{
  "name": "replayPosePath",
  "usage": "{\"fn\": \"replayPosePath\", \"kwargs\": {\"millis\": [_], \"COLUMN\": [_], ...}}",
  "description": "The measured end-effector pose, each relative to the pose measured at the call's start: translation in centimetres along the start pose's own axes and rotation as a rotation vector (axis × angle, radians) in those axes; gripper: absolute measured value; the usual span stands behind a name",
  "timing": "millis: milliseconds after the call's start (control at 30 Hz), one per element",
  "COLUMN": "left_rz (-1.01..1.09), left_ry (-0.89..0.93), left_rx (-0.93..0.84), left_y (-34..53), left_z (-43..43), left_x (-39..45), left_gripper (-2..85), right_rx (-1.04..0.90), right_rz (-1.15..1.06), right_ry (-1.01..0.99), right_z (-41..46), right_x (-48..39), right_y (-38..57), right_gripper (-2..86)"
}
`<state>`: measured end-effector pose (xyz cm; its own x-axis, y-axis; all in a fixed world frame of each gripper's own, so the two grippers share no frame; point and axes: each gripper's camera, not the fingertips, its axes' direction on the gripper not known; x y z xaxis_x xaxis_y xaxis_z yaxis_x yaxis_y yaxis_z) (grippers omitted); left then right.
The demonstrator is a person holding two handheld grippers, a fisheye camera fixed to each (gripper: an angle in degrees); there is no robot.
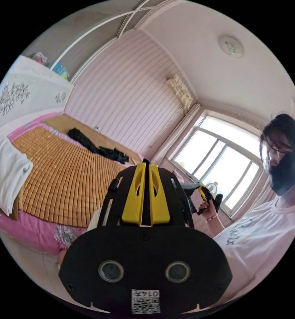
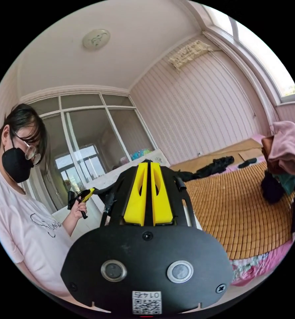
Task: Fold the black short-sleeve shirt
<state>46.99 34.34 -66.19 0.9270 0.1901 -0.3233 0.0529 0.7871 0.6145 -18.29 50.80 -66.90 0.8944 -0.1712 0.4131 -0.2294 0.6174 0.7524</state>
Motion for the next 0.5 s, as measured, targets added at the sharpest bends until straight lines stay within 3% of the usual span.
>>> {"fn": "replayPosePath", "kwargs": {"millis": [133, 233, 500], "left_rz": [0.16, 0.246, 0.342], "left_ry": [0.103, 0.077, 0.093], "left_rx": [0.231, 0.327, 0.405], "left_y": [-4.8, -5.2, -4.0], "left_z": [-7.2, -11.8, -19.1], "left_x": [7.0, 11.1, 17.1], "left_gripper": [-1.0, -1.0, -1.0], "right_rx": [0.164, 0.248, 0.286], "right_rz": [-0.173, -0.28, -0.374], "right_ry": [-0.098, -0.056, -0.113], "right_z": [-5.4, -10.2, -18.5], "right_x": [-5.8, -9.8, -14.8], "right_y": [-4.6, -5.1, -4.0], "right_gripper": [0.8, 0.8, 0.8]}}
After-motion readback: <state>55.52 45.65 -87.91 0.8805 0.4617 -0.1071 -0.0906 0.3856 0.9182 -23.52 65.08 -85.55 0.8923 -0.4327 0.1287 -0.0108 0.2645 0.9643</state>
